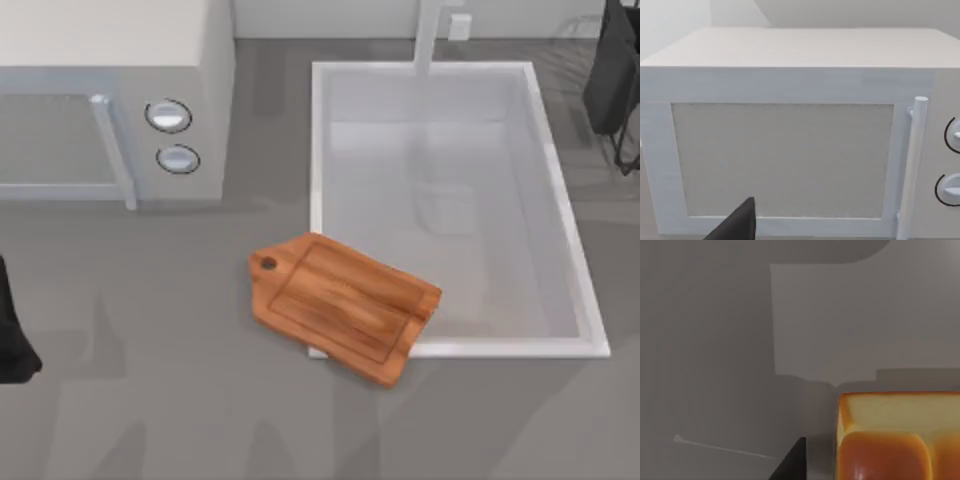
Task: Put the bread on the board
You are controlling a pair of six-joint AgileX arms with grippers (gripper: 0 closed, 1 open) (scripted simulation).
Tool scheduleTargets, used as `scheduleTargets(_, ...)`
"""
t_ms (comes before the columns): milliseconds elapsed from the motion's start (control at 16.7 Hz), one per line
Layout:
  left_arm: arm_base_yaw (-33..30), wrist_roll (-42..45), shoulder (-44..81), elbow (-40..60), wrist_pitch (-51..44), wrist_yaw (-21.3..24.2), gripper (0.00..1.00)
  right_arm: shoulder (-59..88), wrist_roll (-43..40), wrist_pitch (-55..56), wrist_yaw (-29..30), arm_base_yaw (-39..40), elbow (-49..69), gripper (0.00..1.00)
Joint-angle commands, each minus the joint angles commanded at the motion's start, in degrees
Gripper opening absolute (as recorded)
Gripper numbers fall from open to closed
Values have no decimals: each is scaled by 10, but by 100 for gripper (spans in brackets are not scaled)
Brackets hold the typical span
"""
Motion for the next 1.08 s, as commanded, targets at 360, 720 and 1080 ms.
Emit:
scheduleTargets(360,0,0,0,0,0,0,100,0,0,0,0,0,0,0)
scheduleTargets(720,0,0,0,0,0,0,100,-18,1,-16,-2,0,15,0)
scheduleTargets(1080,0,0,0,0,0,0,100,-60,-1,-165,-3,0,108,0)
